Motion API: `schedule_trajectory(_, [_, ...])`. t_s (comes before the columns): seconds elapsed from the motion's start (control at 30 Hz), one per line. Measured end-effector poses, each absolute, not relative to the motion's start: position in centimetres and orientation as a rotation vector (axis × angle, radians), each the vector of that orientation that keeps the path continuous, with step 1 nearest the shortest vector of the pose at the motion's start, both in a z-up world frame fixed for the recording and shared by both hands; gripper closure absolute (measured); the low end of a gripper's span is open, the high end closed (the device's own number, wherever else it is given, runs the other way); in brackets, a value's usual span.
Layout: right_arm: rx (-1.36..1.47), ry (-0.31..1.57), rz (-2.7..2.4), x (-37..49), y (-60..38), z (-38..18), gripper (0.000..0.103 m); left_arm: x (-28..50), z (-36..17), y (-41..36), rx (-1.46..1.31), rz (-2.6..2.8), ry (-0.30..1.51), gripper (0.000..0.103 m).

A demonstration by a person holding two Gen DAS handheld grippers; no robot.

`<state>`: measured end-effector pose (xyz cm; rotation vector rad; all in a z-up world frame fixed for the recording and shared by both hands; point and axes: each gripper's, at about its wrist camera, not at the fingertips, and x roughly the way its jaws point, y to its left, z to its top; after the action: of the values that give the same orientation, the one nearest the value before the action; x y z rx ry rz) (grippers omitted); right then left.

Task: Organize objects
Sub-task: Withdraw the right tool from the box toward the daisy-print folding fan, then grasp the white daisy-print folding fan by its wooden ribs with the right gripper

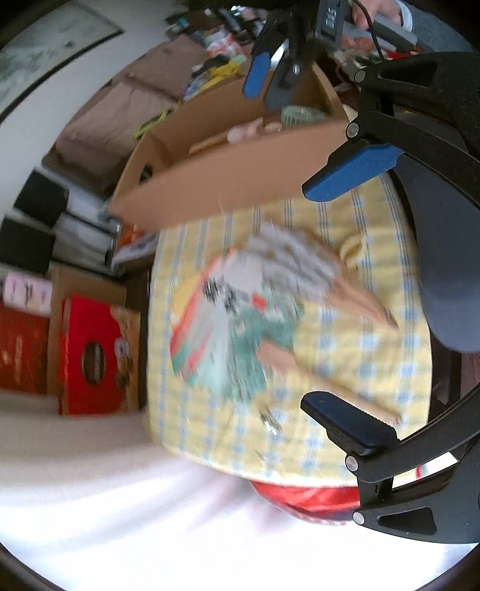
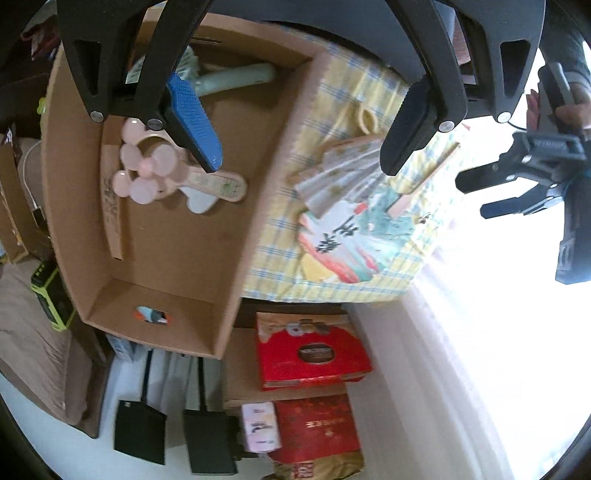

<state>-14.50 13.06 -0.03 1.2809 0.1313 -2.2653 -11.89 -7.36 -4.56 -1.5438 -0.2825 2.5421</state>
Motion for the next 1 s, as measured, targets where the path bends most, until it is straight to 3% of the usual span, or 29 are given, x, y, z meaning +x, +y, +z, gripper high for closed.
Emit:
schedule_trajectory(0.57, [1.277, 0.135, -2.164, -12.8, 6.2, -2.7, 0.014, -8.2, -10.2, -17.7, -1.589, 2.601, -0.550, 0.000])
schedule_trajectory(1.0, [1.356, 0.152, -2.090, -12.2, 3.1, -6.4, 0.023, -8.1, -12.4, -13.3, -1.587, 2.479, -0.447, 0.001])
